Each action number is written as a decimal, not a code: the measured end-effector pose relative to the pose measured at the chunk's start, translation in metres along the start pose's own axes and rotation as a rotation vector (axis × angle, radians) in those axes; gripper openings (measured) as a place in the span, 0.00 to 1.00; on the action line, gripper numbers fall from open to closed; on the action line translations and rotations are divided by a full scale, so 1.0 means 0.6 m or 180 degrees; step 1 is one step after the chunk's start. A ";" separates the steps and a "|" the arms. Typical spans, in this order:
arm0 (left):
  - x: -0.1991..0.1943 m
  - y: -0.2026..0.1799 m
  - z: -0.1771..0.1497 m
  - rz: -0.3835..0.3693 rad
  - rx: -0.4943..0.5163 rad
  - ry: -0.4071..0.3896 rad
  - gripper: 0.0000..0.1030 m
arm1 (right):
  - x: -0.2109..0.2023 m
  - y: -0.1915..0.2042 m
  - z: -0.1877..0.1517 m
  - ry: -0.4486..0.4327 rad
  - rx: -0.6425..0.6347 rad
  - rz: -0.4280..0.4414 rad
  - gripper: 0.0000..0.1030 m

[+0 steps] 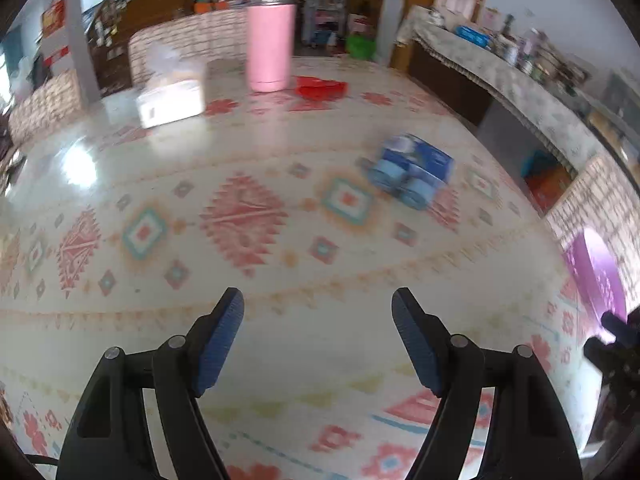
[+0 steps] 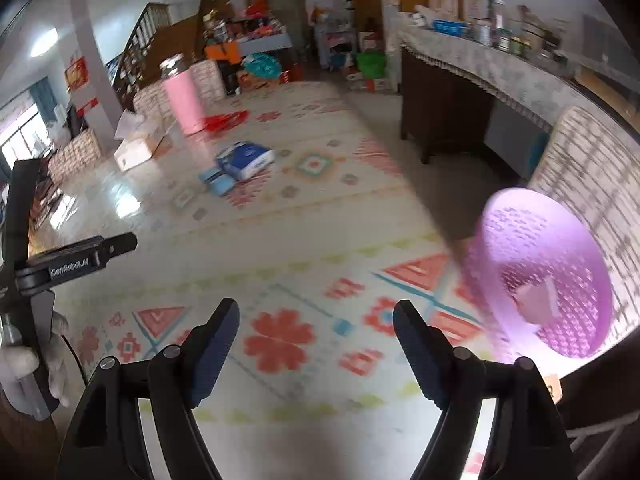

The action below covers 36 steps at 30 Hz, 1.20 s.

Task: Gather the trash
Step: 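Open both grippers over the basket and move them toward the floor items, then grasp the blue tissue pack with the right gripper while the left grasps the light-blue strap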

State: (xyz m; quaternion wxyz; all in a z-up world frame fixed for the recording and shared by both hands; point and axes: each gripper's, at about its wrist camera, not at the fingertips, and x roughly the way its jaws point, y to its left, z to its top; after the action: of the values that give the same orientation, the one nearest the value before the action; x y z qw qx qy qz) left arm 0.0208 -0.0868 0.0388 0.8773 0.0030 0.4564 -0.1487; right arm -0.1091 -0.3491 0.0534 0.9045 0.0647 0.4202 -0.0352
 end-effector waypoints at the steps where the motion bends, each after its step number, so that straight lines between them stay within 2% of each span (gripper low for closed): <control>1: 0.000 0.015 0.003 -0.0021 -0.0065 -0.0003 0.73 | 0.014 0.016 0.008 0.0035 -0.0041 0.0037 0.81; 6: -0.004 0.060 0.006 0.0007 -0.0296 -0.0077 0.73 | 0.080 0.089 0.053 0.0170 -0.0284 0.0243 0.81; 11: -0.004 0.079 0.005 -0.0108 -0.0468 -0.0042 0.73 | 0.159 0.145 0.121 0.0262 -0.0425 0.0404 0.81; 14: -0.006 0.086 0.006 -0.0162 -0.0521 -0.0042 0.73 | 0.195 0.153 0.156 0.0260 -0.0462 0.0304 0.81; 18: -0.006 0.100 0.007 -0.0240 -0.0649 -0.0020 0.73 | 0.224 0.134 0.214 0.0164 -0.0269 0.0182 0.81; 23: 0.001 0.108 0.007 -0.0273 -0.0728 0.0040 0.73 | 0.296 0.132 0.266 0.0402 -0.0357 0.0035 0.81; 25: 0.000 0.111 0.007 -0.0283 -0.0750 0.0042 0.73 | 0.318 0.134 0.273 0.0493 -0.0387 -0.0008 0.80; 27: -0.001 0.113 0.008 -0.0295 -0.0765 0.0034 0.73 | 0.323 0.135 0.273 0.0489 -0.0373 0.0032 0.72; 28: -0.001 0.115 0.008 -0.0305 -0.0777 0.0036 0.73 | 0.320 0.139 0.271 0.0493 -0.0358 0.0079 0.61; 30: 0.000 0.121 0.009 -0.0315 -0.0810 0.0049 0.73 | 0.309 0.150 0.261 0.0552 -0.0327 0.0170 0.55; 35: 0.006 0.138 0.008 -0.0333 -0.0937 0.0094 0.73 | 0.252 0.218 0.183 0.0910 -0.0620 0.0918 0.43; 36: 0.007 0.140 0.007 -0.0336 -0.0955 0.0109 0.73 | 0.241 0.226 0.172 0.0922 -0.0682 0.0988 0.41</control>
State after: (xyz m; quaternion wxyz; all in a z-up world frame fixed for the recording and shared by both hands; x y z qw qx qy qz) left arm 0.0489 -0.0083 0.0268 0.8509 -0.1495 0.4880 -0.1247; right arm 0.0780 -0.2314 0.0203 0.8310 0.0365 0.5319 0.1588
